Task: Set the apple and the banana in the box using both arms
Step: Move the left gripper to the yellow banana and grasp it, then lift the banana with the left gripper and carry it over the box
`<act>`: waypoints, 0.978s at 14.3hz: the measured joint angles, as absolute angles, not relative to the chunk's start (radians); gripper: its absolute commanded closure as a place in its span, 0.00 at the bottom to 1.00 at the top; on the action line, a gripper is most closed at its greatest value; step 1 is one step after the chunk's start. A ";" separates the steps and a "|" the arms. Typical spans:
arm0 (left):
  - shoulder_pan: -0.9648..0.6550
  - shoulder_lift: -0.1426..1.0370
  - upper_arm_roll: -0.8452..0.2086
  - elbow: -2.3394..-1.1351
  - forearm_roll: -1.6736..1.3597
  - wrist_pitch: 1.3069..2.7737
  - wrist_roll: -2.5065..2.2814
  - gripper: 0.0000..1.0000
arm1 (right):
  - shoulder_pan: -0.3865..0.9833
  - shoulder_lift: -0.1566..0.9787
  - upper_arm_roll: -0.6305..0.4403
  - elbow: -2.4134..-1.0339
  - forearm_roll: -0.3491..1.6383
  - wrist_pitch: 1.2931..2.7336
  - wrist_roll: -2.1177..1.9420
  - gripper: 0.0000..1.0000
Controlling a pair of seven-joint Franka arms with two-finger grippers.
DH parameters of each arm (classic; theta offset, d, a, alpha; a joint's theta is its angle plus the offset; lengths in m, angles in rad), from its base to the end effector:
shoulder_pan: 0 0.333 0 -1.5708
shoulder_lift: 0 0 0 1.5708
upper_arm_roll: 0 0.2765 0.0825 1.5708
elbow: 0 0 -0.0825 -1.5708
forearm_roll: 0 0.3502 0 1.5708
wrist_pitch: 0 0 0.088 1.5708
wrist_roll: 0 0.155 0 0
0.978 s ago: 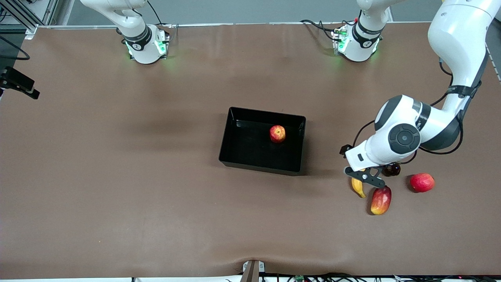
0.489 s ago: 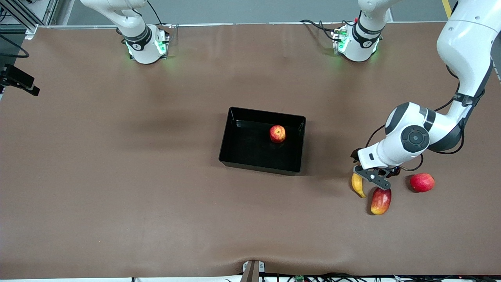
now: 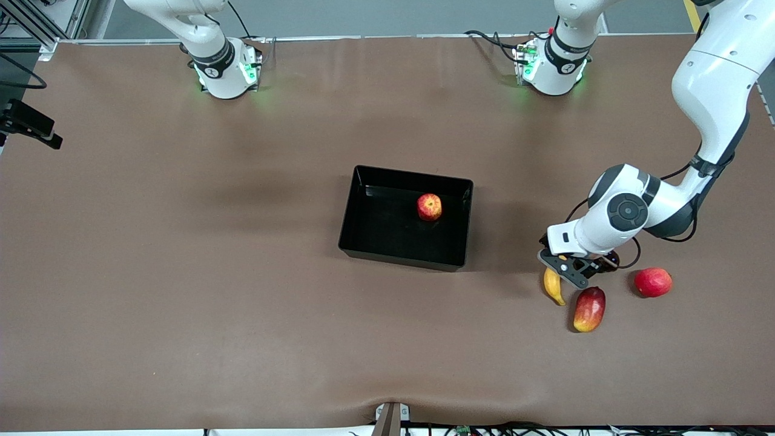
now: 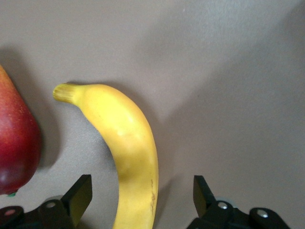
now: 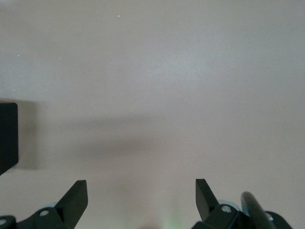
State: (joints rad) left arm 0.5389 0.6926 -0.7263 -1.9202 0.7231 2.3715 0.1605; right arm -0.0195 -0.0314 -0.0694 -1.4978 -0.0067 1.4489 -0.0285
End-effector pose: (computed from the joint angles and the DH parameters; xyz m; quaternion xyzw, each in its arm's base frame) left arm 0.5731 -0.0884 0.1491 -0.9266 0.3751 -0.0092 0.0248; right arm 0.4967 -0.0459 0.5739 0.9995 -0.0305 -0.0089 0.0017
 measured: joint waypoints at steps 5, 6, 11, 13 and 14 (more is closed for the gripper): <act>0.539 0.700 -0.722 -1.930 0.729 2.393 0.162 0.81 | -0.020 -0.031 -0.073 -1.498 -0.007 1.449 -0.029 0.00; 0.540 0.701 -0.719 -1.930 0.729 2.395 0.162 1.00 | -0.020 -0.031 -0.073 -1.498 -0.007 1.449 -0.029 0.00; 0.544 0.694 -0.732 -1.920 0.729 2.397 0.142 1.00 | -0.027 -0.031 -0.075 -1.497 -0.006 1.450 -0.029 0.00; 0.549 0.666 -0.780 -1.904 0.722 2.351 0.104 1.00 | -0.029 -0.031 -0.075 -1.497 -0.006 1.451 -0.029 0.00; 0.550 0.644 -0.812 -1.890 0.703 2.306 0.077 1.00 | -0.030 -0.031 -0.075 -1.496 -0.005 1.451 -0.029 0.00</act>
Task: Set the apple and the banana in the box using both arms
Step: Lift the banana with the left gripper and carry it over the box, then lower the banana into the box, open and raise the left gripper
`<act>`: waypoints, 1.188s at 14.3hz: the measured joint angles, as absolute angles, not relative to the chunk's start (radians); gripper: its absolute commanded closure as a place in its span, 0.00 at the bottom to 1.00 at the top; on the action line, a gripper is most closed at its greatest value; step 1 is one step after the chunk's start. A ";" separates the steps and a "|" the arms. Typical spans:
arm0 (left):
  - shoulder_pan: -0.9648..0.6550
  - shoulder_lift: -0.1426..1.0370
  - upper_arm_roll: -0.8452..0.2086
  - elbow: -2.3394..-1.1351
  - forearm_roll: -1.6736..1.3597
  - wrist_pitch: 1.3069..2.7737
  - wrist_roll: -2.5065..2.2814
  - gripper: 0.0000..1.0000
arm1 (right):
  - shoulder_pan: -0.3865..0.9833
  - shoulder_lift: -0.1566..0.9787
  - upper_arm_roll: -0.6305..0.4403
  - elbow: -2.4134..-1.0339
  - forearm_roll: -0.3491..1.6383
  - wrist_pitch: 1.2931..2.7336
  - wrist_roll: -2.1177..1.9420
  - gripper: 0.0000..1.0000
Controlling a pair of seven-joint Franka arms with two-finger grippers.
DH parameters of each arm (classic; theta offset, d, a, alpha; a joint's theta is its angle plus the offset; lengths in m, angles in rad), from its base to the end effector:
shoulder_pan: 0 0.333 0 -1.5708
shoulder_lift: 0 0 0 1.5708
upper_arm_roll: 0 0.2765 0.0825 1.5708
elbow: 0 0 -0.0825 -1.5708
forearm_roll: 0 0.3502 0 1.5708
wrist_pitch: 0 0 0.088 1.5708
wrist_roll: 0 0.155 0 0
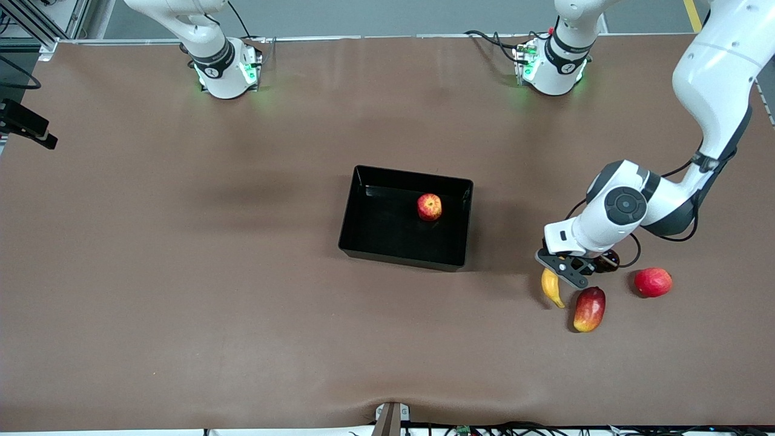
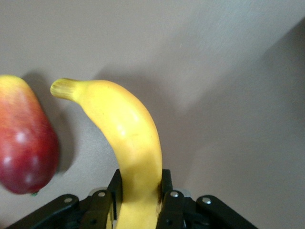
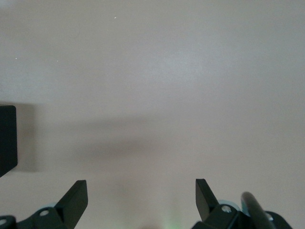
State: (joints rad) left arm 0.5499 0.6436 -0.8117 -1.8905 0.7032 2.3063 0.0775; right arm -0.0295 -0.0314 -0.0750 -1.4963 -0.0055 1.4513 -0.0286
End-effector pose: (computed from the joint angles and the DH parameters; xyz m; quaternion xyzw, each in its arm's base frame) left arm 0.5813 -0.1150 0.1952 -0.9366 0.3479 -0.0267 0.0315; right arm 0.4963 -0.0535 0.5748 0.9992 -0.0382 -0.0069 0.0011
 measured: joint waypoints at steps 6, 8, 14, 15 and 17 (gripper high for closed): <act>0.475 0.567 -1.007 -1.748 0.581 2.007 -0.189 1.00 | -0.030 -0.031 -0.074 -1.496 -0.004 1.452 -0.029 0.00; 0.363 0.574 -1.006 -1.682 0.558 1.948 -0.307 1.00 | -0.030 -0.031 -0.068 -1.496 -0.003 1.452 -0.031 0.00; -0.010 0.649 -0.869 -1.531 0.551 1.935 -0.558 1.00 | -0.032 -0.031 -0.069 -1.495 -0.003 1.452 -0.031 0.00; -0.092 0.660 -0.807 -1.500 0.545 1.935 -0.585 1.00 | -0.032 -0.031 -0.070 -1.495 -0.003 1.452 -0.031 0.00; -0.237 0.686 -0.699 -1.439 0.516 1.935 -0.636 1.00 | -0.032 -0.031 -0.071 -1.495 -0.003 1.452 -0.031 0.00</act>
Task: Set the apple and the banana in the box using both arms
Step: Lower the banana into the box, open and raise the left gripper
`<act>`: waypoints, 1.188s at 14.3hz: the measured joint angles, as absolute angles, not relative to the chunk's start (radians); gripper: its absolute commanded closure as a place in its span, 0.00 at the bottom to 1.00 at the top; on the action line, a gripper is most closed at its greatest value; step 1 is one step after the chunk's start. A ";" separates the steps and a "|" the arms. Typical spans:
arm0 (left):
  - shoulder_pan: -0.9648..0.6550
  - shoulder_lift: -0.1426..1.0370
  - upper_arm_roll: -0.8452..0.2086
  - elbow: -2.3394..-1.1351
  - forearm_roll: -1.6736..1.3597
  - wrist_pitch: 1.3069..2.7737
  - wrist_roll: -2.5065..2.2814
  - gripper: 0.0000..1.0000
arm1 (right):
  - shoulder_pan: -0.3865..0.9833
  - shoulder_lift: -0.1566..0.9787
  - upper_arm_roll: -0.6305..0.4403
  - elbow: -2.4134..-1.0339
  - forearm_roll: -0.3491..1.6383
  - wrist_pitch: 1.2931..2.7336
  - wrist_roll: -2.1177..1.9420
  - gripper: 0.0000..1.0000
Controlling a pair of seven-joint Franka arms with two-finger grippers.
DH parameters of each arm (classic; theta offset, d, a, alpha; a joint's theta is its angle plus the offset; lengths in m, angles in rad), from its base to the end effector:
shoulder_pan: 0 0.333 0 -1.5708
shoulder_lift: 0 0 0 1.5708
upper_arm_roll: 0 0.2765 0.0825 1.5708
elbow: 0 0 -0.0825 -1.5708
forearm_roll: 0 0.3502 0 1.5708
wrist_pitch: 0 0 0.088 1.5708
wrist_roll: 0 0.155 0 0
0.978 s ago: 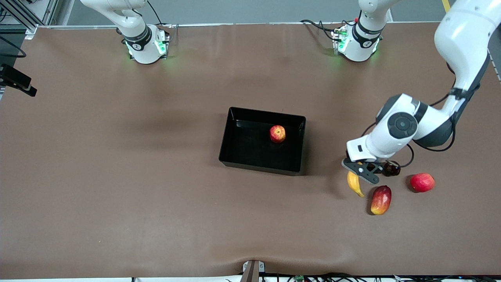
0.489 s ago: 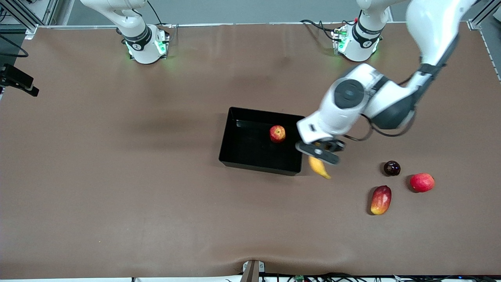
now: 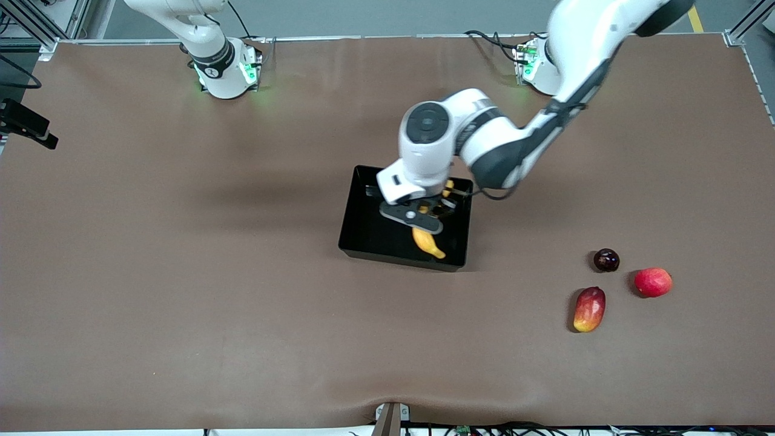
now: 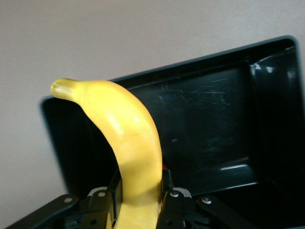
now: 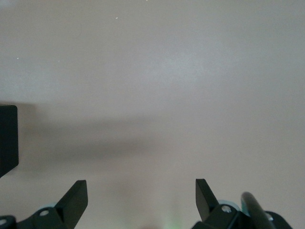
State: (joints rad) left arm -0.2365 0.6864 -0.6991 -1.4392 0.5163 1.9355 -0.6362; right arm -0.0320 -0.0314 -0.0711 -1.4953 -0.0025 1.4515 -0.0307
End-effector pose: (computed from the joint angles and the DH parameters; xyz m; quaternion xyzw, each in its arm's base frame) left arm 0.4784 -0.4473 0.2856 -0.9813 0.1903 -0.0119 0.0279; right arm 0.4965 -0.0523 0.5752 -0.9993 0.0363 0.0062 0.0003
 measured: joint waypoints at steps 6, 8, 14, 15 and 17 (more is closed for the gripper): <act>-0.420 0.799 -0.594 -1.323 0.488 1.982 -0.711 1.00 | -0.032 -0.031 -0.072 -1.495 -0.002 1.452 -0.031 0.00; -0.423 0.823 -0.593 -1.320 0.486 1.995 -0.720 1.00 | -0.032 -0.031 -0.072 -1.495 -0.002 1.452 -0.031 0.00; -0.517 0.879 -0.493 -1.317 0.486 2.058 -0.750 1.00 | -0.032 -0.031 -0.073 -1.495 -0.002 1.451 -0.031 0.00; -0.535 0.887 -0.477 -1.317 0.485 2.062 -0.759 1.00 | -0.033 -0.031 -0.074 -1.495 -0.003 1.451 -0.031 0.00; -0.548 0.908 -0.466 -1.316 0.485 2.082 -0.776 1.00 | -0.035 -0.031 -0.075 -1.495 -0.002 1.451 -0.031 0.00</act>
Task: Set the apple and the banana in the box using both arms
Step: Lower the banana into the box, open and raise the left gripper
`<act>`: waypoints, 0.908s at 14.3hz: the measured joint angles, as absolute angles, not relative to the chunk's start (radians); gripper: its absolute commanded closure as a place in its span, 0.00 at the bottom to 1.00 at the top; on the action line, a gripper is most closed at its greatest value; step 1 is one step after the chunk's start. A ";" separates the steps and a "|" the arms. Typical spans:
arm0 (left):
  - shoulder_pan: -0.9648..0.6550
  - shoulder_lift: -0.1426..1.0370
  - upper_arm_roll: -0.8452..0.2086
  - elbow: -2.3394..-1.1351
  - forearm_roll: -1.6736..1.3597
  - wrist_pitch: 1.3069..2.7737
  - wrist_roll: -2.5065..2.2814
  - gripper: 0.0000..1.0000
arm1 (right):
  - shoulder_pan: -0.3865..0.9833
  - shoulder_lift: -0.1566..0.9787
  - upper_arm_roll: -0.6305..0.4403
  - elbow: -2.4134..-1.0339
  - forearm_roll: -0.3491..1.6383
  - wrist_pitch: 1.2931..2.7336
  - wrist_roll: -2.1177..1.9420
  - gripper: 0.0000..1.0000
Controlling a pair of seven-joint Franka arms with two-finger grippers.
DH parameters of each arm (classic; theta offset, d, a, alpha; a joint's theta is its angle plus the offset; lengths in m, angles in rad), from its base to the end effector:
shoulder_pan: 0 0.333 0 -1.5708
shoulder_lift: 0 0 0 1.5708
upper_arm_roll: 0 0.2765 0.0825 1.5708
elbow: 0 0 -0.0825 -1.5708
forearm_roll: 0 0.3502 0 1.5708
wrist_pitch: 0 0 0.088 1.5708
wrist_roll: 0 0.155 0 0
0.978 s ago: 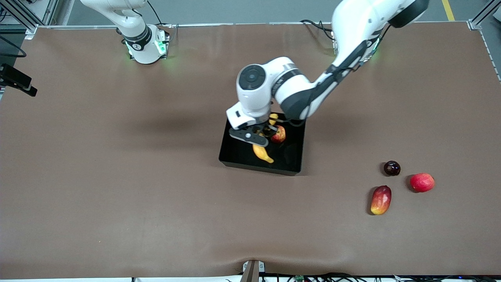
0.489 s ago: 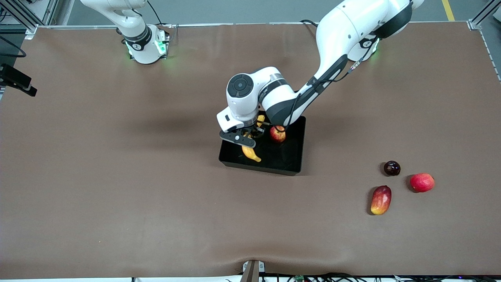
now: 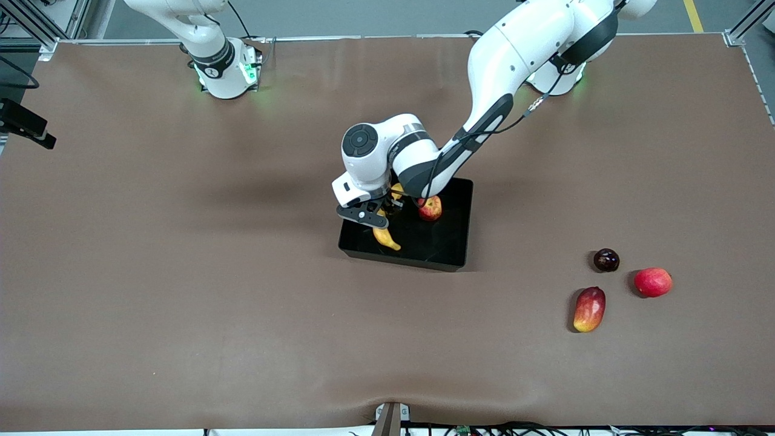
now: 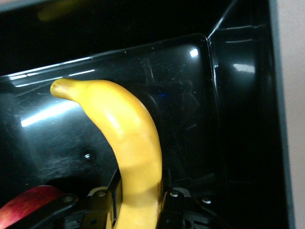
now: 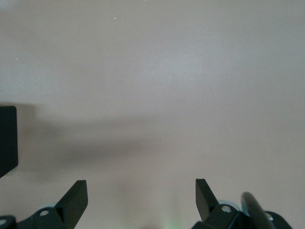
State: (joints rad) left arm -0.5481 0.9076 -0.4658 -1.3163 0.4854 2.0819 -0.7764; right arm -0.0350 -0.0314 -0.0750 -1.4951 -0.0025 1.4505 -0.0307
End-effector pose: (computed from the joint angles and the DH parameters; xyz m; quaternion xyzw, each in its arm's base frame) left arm 0.4358 -0.5204 0.1660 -0.9853 0.1675 -0.0064 0.0318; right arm 0.4960 -0.0557 0.5752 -0.9992 0.0398 0.0066 0.0004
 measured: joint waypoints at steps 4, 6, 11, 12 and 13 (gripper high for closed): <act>-0.548 0.947 -0.457 -1.315 0.485 2.125 -0.786 0.73 | -0.038 -0.031 -0.075 -1.495 -0.002 1.450 -0.031 0.00; -0.548 0.946 -0.458 -1.314 0.485 2.125 -0.796 0.34 | -0.038 -0.031 -0.075 -1.495 -0.003 1.450 -0.031 0.00; -0.545 0.945 -0.457 -1.306 0.485 2.128 -0.816 0.00 | -0.043 -0.031 -0.076 -1.495 -0.003 1.449 -0.031 0.00; -0.540 0.938 -0.457 -1.296 0.485 2.131 -0.817 0.00 | -0.045 -0.031 -0.076 -1.495 -0.003 1.448 -0.031 0.00; -0.531 0.925 -0.456 -1.284 0.485 2.132 -0.817 0.00 | -0.046 -0.031 -0.076 -1.495 -0.003 1.448 -0.031 0.00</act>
